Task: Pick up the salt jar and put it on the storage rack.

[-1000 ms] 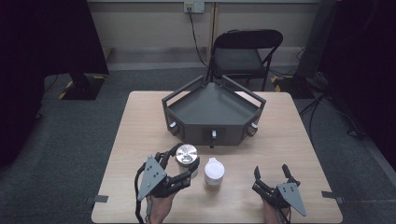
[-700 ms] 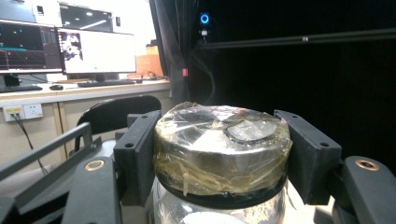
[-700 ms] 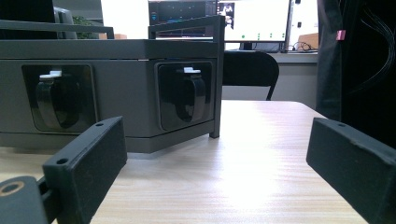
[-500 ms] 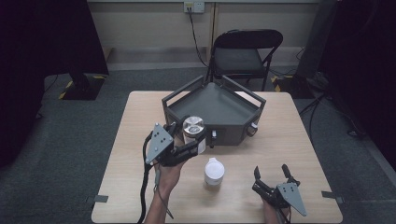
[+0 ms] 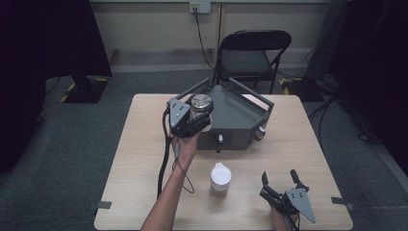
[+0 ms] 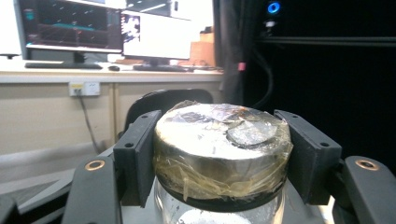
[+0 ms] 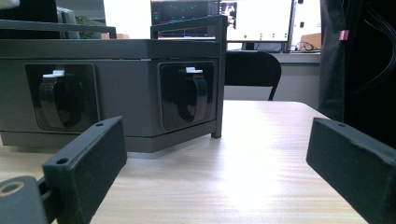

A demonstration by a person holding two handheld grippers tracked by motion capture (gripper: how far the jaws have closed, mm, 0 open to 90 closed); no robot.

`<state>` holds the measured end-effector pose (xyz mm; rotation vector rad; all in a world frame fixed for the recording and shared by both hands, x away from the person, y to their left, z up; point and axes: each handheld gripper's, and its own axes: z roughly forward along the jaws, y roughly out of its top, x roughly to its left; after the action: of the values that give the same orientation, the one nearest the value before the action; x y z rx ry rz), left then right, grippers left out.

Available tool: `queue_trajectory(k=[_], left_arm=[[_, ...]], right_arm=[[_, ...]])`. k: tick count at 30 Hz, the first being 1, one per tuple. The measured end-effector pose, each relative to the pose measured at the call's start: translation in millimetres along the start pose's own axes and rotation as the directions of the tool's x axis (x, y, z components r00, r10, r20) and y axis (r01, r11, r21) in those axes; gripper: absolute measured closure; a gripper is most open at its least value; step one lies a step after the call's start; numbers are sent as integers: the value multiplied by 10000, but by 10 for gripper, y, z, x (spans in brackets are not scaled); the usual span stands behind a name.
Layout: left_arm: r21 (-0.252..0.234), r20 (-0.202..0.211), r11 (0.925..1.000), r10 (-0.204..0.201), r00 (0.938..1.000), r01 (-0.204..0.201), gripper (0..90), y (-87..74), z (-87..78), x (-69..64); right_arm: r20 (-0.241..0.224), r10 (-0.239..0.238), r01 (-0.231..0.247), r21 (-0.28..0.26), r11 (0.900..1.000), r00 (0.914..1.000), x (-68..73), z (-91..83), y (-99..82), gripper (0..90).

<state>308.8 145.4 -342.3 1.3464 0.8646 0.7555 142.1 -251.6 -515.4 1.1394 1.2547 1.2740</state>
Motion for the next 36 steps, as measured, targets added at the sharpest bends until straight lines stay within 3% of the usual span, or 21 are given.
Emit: queue_trajectory(k=[2, 3, 4, 8, 12, 15, 18, 23, 25, 36], left_arm=[[179, -540, 9998, -23, 9985, 33, 350, -27, 149, -23], [179, -540, 9998, -23, 9985, 33, 350, -27, 149, -23], [323, -814, 9995, -25, 9967, 51, 350, -39, 256, -25], [356, -1029, 9993, 164, 9946, -128, 350, -87, 372, -30], [686, -1165, 9976, 23, 9932, 57, 349, -104, 468, -28], [975, -1387, 9947, 467, 9892, -333, 349, -154, 533, -81], [1027, -1379, 9946, 308, 9900, -167, 349, -175, 549, -59], [1130, -1381, 9934, 343, 9898, -187, 349, -181, 557, -81], [1190, -1407, 9922, 541, 9886, -373, 349, -192, 556, -119], [1092, -1426, 9932, 564, 9882, -409, 348, -227, 545, -115]], right_arm=[[2, 1, -1, 1, 10000, 10000, 0, 0, 0, 35], [2, 1, -1, 1, 10000, 10000, 0, 0, 0, 35], [6, -2, 2, 2, 10000, 10000, 1, 0, 0, 36], [16, -1, 1, -1, 10000, 10000, 3, 0, 0, 35], [16, 2, -2, -3, 10000, 10000, 3, 0, -1, 35], [-6, -9, 9, -4, 10000, 10000, 0, 0, -1, 35], [-3, -7, 7, -2, 10000, 10000, 1, 0, 0, 35], [-2, -7, 7, 1, 10000, 10000, 1, 0, 0, 35], [0, -16, 16, 4, 10000, 10000, 2, 0, 1, 35], [4, 0, 0, 0, 10000, 10000, 1, 0, 0, 35]])
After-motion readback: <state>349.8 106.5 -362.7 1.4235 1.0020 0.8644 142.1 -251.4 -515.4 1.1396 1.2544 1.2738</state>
